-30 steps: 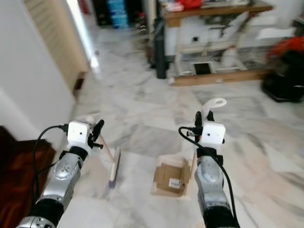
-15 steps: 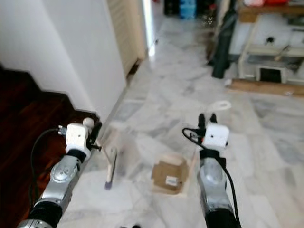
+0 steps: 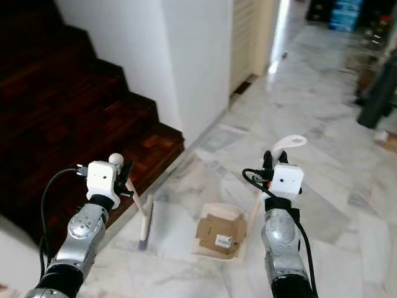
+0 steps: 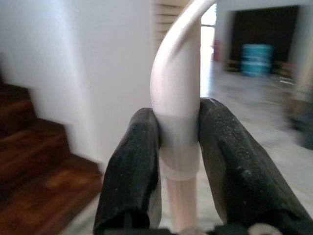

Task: Sweep floor

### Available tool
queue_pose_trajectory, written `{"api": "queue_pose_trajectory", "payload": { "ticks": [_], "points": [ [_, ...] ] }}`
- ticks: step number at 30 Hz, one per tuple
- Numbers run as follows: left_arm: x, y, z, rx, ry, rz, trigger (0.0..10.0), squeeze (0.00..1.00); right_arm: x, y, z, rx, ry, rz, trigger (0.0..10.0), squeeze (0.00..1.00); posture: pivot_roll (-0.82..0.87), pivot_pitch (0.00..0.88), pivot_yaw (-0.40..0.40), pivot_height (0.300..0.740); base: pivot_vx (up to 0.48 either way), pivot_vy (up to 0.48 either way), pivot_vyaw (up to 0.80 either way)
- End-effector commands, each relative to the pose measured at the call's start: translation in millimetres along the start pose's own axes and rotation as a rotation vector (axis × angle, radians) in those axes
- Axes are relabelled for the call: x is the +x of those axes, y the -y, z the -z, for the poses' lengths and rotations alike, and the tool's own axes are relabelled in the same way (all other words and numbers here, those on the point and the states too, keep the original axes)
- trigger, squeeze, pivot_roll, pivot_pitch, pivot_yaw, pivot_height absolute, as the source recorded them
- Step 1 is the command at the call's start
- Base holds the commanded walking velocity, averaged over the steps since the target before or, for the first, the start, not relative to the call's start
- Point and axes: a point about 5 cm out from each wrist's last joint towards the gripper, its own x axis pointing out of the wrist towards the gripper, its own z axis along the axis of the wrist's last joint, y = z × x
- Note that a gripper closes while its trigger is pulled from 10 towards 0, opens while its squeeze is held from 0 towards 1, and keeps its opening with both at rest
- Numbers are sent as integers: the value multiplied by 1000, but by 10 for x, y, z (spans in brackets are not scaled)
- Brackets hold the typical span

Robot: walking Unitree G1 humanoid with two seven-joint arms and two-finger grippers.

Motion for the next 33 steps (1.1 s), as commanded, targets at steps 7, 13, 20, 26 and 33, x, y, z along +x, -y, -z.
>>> {"api": "queue_pose_trajectory", "payload": {
  "ticks": [7, 13, 20, 26, 33],
  "points": [
    [28, -50, -91, 31, 47, -12, 10000, 0, 38, -5, -115, 4, 59, -9, 10000, 0, -16, 24, 61, 740, 0, 0, 800],
    [3, -70, -52, 32, 34, -30, 10000, 0, 46, 8, -126, 0, 63, -12, 10000, 0, -21, 4, 56, 740, 0, 0, 800],
    [-4, -61, -46, 31, 35, -35, 10000, 0, 56, 15, -133, -2, 66, -13, 10000, 0, -23, 0, 54, 740, 0, 0, 800],
    [-9, -62, -50, 30, 38, -39, 10000, 0, 50, 11, -128, -2, 64, -17, 10000, 0, -21, 0, 54, 740, 0, 0, 800],
    [-21, -63, -43, 31, 33, -43, 10000, 0, 43, -1, -122, 1, 58, -26, 10000, 0, -19, 1, 54, 740, 0, 0, 800]
  ]
}}
